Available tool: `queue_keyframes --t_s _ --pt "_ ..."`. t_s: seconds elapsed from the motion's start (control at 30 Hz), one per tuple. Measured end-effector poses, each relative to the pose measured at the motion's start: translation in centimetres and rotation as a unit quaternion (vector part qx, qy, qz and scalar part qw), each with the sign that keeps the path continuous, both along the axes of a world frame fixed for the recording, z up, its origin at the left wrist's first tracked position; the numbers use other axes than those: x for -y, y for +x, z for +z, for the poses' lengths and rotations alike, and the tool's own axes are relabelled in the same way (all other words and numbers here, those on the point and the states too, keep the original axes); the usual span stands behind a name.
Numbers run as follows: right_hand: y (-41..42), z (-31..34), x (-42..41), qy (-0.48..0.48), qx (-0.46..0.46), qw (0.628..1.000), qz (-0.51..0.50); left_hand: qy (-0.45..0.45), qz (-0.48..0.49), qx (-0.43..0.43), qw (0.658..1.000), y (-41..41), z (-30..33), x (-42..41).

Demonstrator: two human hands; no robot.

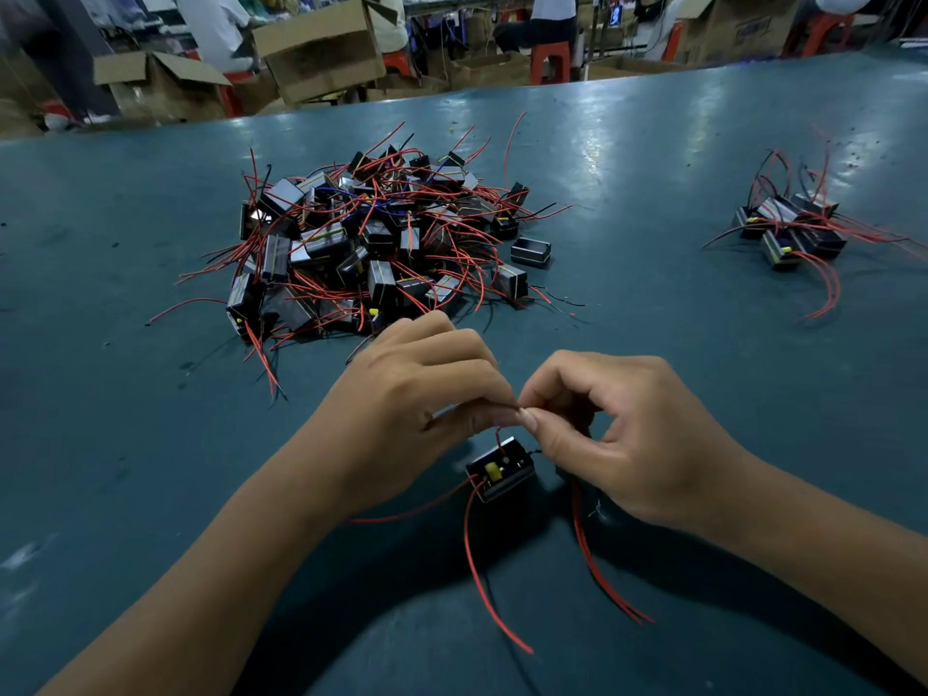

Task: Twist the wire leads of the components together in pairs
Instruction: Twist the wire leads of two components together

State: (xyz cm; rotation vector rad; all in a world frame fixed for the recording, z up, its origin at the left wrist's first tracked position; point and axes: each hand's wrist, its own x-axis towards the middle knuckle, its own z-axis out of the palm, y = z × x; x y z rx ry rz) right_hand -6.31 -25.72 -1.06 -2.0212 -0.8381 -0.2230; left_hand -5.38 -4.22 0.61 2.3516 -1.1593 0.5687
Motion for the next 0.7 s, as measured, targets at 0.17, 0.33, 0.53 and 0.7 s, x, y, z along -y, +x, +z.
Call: queue_keyframes --t_s 0.17,0.33,0.53,0.7 --pt "-0.1 0.1 0.1 -0.031 0.066 0.997 -0.021 -0.086 -0.007 -0.206 0.975 -0.5 -0.2 0.4" --pt "0.0 0.0 0.0 -0.036 0.080 0.996 -0.029 -0.177 0.011 -0.393 0.902 -0.8 -0.1 0.9" --pt "0.2 0.0 0.0 -0.001 0.025 0.999 -0.038 -0.246 0.019 -0.454 0.856 -0.8 -0.4 1.4" --pt "0.4 -0.1 0.1 0.034 -0.035 0.998 -0.045 -0.138 0.045 -0.209 0.967 -0.4 0.0 0.1"
